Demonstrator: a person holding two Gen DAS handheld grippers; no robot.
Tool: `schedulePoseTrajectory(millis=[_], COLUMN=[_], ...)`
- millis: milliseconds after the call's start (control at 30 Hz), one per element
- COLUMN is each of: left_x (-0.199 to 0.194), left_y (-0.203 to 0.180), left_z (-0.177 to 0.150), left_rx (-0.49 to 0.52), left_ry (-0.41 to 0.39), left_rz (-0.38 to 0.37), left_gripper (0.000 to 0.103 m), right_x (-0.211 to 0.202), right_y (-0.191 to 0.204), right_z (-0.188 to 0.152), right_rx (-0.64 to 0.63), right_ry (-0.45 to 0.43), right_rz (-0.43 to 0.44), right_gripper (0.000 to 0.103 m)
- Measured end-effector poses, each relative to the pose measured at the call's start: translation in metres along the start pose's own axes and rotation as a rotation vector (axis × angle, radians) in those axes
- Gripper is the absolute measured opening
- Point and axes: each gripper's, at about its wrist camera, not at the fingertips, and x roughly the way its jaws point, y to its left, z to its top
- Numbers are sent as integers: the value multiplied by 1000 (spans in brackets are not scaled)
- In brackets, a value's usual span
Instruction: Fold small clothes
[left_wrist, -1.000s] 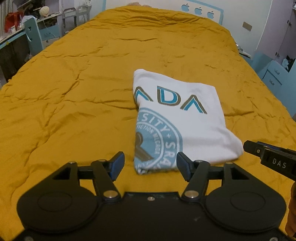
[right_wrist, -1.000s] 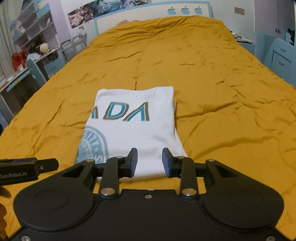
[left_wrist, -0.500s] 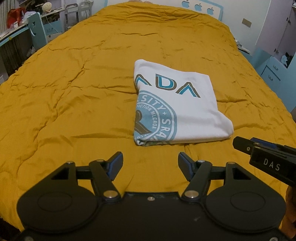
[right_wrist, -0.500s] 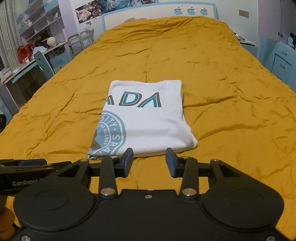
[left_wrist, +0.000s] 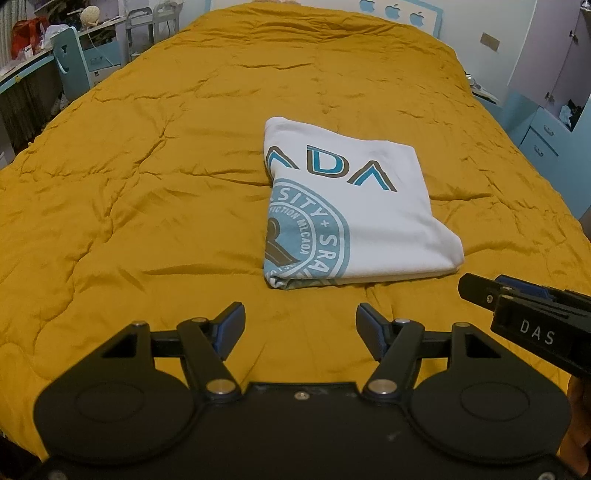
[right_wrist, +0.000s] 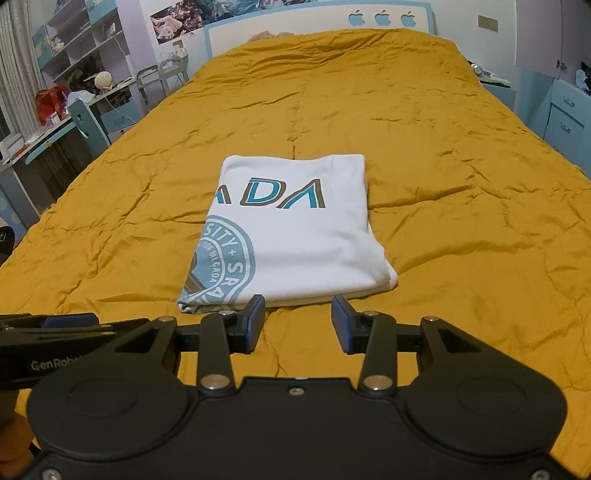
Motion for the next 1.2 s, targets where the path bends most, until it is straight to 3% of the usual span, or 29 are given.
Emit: schedulePoseTrajectory(millis=[1200], left_x=[-1], left_y=[-10], left_z=[-1], left_rx=[12], left_ry=[10], left_rz=[7], left_gripper=[71], right_x=[-1], right_y=[2], right_z=[1], right_rx=[0], right_ry=[14], right_rz=[4], right_gripper=[44])
